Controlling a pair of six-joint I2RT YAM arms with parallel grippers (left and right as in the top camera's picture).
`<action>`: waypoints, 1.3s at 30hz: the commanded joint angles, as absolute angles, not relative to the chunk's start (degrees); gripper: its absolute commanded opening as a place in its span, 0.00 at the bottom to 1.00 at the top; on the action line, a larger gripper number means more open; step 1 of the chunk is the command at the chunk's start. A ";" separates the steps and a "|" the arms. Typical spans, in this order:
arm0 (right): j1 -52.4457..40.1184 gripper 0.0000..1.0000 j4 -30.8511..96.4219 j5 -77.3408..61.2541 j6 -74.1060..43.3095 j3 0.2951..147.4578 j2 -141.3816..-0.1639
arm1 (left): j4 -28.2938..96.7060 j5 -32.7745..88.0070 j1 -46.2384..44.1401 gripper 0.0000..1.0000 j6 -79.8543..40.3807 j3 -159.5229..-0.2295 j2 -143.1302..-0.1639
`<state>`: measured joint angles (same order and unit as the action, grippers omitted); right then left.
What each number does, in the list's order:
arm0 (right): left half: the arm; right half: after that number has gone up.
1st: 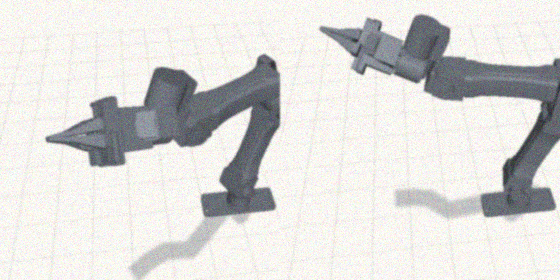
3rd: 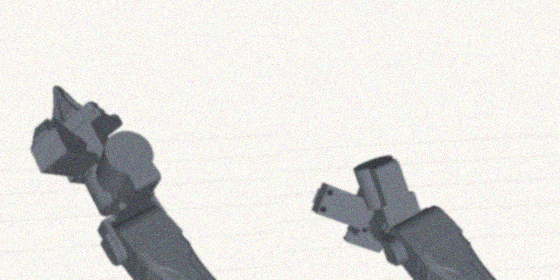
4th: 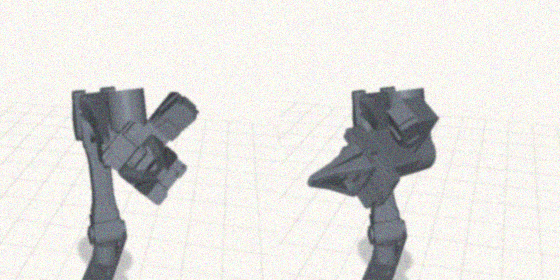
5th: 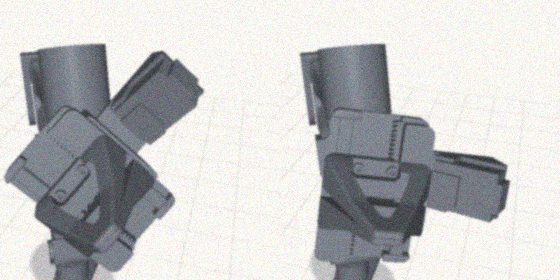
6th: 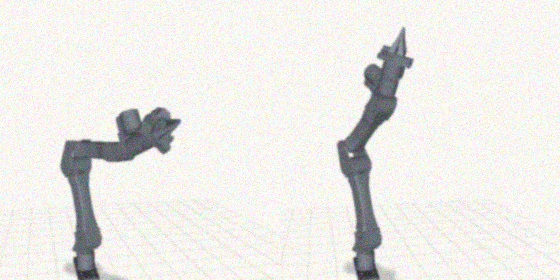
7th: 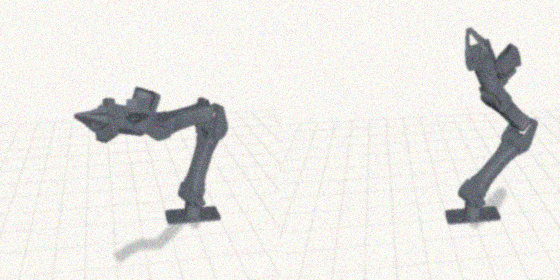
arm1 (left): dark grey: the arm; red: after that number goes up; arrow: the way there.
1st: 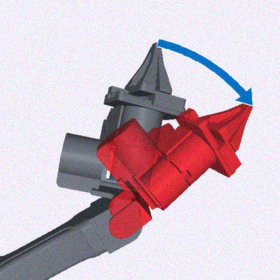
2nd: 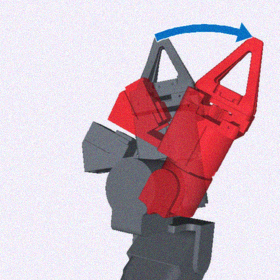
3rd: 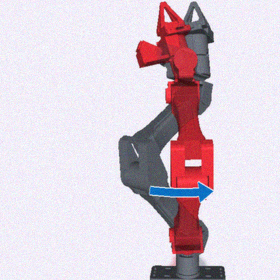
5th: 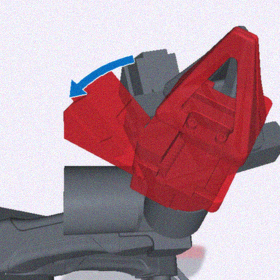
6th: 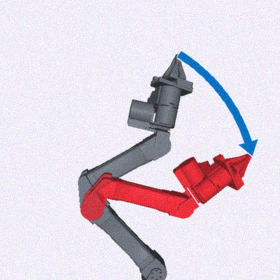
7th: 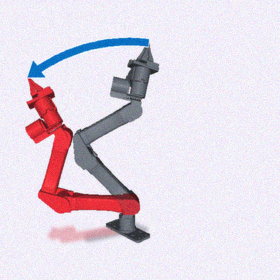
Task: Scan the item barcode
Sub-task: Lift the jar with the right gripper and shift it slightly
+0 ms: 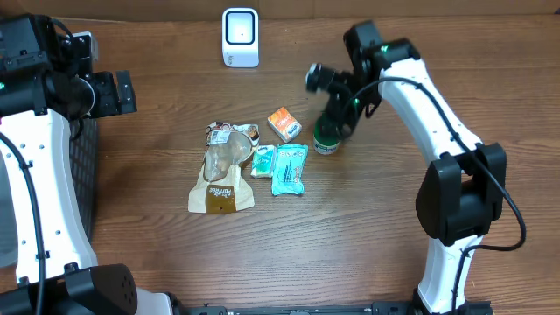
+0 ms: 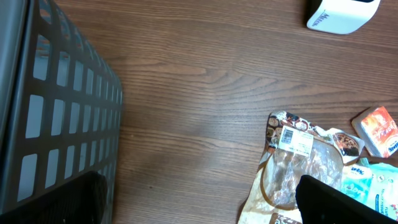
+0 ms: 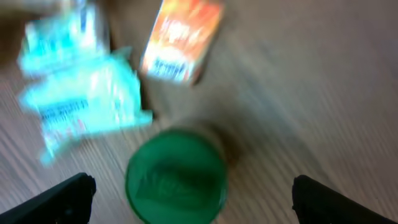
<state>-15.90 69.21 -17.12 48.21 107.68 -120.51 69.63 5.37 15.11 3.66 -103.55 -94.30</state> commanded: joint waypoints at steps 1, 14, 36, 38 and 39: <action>-15.99 1.00 72.10 -17.69 17.17 116.57 -118.76 | 69.63 5.37 15.35 0.99 5.15 -104.29 -94.45; -16.08 0.94 81.52 -15.79 -13.65 118.76 -118.85 | 69.63 5.39 15.35 1.00 5.15 -104.29 -94.45; -21.80 0.97 69.69 -0.05 -18.85 106.06 -119.24 | 69.63 5.37 15.42 1.00 5.15 -104.29 -94.45; -21.80 0.97 69.71 -0.14 -17.85 106.06 -119.44 | 69.63 5.39 15.40 1.00 5.15 -104.29 -94.45; -21.80 0.97 69.82 -0.10 -17.54 106.06 -119.59 | 69.63 5.39 15.35 1.00 5.15 -104.29 -94.45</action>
